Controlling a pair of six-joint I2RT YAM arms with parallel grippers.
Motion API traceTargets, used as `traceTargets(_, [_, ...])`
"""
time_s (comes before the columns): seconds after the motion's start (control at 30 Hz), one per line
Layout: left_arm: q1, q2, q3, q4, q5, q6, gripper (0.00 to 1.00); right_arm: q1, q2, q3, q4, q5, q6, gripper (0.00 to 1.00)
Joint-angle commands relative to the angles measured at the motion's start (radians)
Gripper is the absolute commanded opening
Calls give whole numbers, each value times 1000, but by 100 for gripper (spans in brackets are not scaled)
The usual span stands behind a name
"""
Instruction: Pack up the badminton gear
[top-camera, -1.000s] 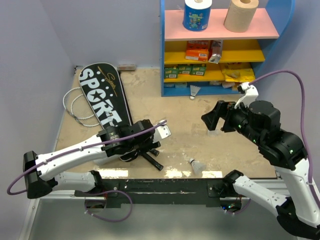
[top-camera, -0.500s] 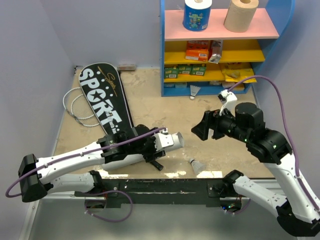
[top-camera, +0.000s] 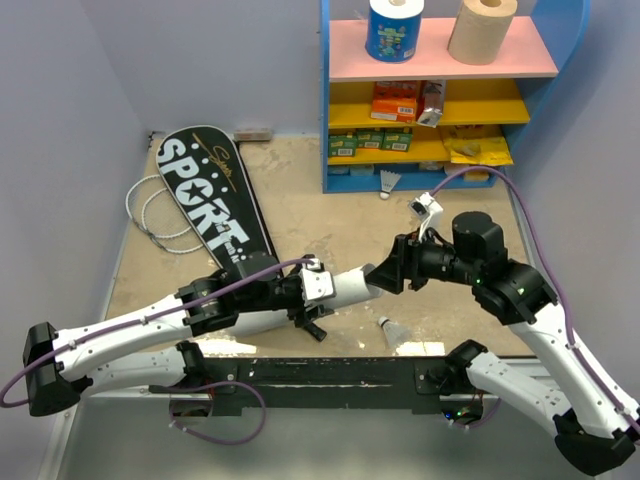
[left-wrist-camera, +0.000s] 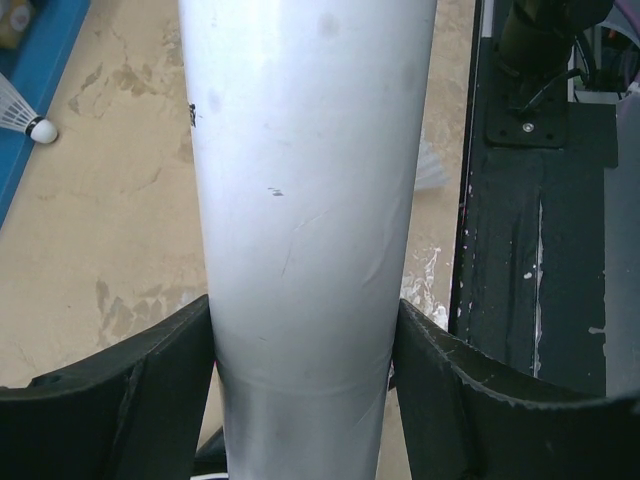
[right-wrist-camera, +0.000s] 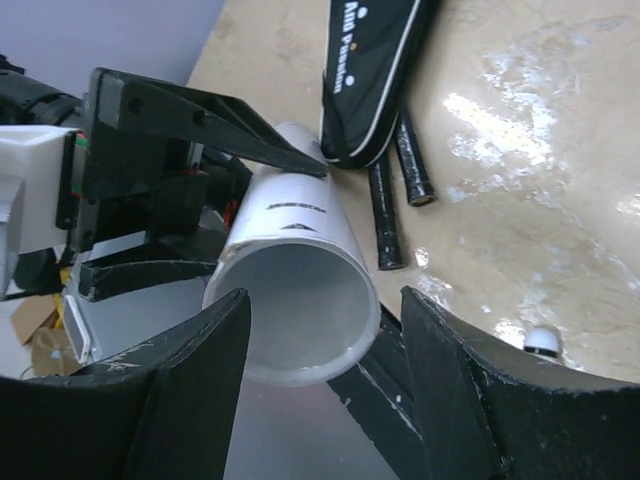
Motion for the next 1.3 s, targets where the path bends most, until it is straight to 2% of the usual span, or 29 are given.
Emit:
traceTargets(0.0, [-3, -13, -31, 93, 34, 4, 0, 0, -15, -8, 103, -85, 37, 67])
traceTargets(0.03, [-2, -13, -37, 94, 35, 5, 0, 2, -24, -2, 103, -77, 39, 76])
traceTargets(0.07, [-2, -10, -39, 94, 36, 5, 0, 2, -30, 4, 98, -59, 39, 81])
traceTargets(0.1, [-3, -8, -41, 94, 35, 5, 0, 0, -36, 18, 89, -27, 39, 92])
traceTargets(0.17, [-2, -7, -41, 91, 33, 8, 0, 0, -55, 25, 87, -8, 45, 96])
traceTargets(0.4, [-2, -10, -53, 106, 21, 11, 0, 2, -53, 4, 99, -70, 51, 99])
traceTargets(0.93, [-2, -51, -54, 114, 5, 7, 0, 0, -36, -25, 86, -54, 34, 99])
traceTargets(1.27, [-2, -45, -47, 139, 7, 10, 0, 0, -39, -105, 182, -126, 91, 99])
